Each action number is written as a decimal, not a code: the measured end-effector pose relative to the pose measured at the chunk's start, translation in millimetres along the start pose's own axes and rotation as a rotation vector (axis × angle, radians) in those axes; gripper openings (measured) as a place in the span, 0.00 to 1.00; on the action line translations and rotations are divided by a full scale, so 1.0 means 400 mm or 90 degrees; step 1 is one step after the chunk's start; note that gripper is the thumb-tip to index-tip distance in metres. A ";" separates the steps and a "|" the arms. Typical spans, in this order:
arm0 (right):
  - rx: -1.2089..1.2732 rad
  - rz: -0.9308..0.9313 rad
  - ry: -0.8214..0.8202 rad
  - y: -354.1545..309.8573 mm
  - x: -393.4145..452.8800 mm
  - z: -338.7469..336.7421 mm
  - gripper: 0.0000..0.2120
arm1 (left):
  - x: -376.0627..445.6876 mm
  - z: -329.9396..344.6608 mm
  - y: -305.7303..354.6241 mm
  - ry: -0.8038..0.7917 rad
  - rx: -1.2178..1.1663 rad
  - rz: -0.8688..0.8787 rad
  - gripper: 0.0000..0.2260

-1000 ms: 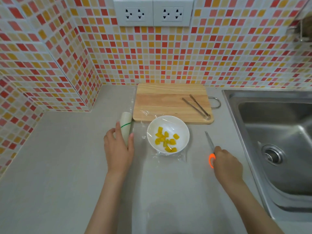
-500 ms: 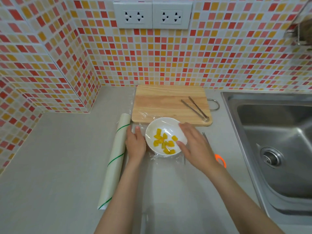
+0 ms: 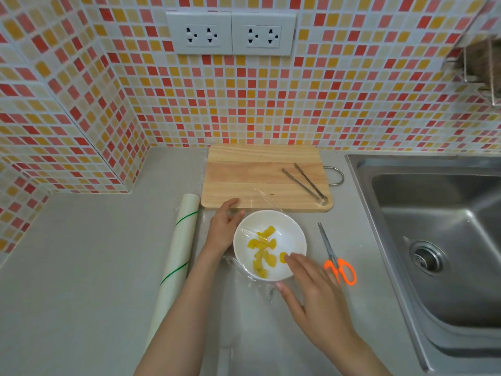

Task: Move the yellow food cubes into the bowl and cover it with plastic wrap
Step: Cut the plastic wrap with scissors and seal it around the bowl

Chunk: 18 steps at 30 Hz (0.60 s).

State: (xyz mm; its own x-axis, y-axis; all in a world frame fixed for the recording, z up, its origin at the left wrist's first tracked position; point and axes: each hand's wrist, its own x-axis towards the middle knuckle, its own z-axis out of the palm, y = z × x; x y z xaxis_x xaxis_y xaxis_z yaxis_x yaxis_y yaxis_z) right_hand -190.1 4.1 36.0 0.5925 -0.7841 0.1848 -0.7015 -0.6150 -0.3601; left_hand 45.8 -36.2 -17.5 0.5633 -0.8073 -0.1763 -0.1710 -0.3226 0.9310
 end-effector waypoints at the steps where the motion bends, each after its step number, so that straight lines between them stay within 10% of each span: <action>1: 0.040 0.007 0.004 0.002 0.005 -0.006 0.24 | 0.007 -0.001 -0.002 -0.020 0.006 0.003 0.18; 13: 0.474 0.011 -0.174 0.098 0.323 0.012 0.18 | 0.090 0.047 0.025 -0.062 0.104 0.087 0.32; 18: 0.535 0.045 -0.153 0.099 0.285 0.027 0.17 | 0.078 0.018 0.013 -0.054 -0.009 0.035 0.20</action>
State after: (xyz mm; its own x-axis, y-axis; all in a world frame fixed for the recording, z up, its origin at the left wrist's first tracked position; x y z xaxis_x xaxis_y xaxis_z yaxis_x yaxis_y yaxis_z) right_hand -146.0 -108.9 32.8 0.6923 -0.7211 -0.0273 -0.2725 -0.2262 -0.9352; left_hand 56.8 -66.6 -20.6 0.4829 -0.8625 -0.1514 -0.1875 -0.2707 0.9442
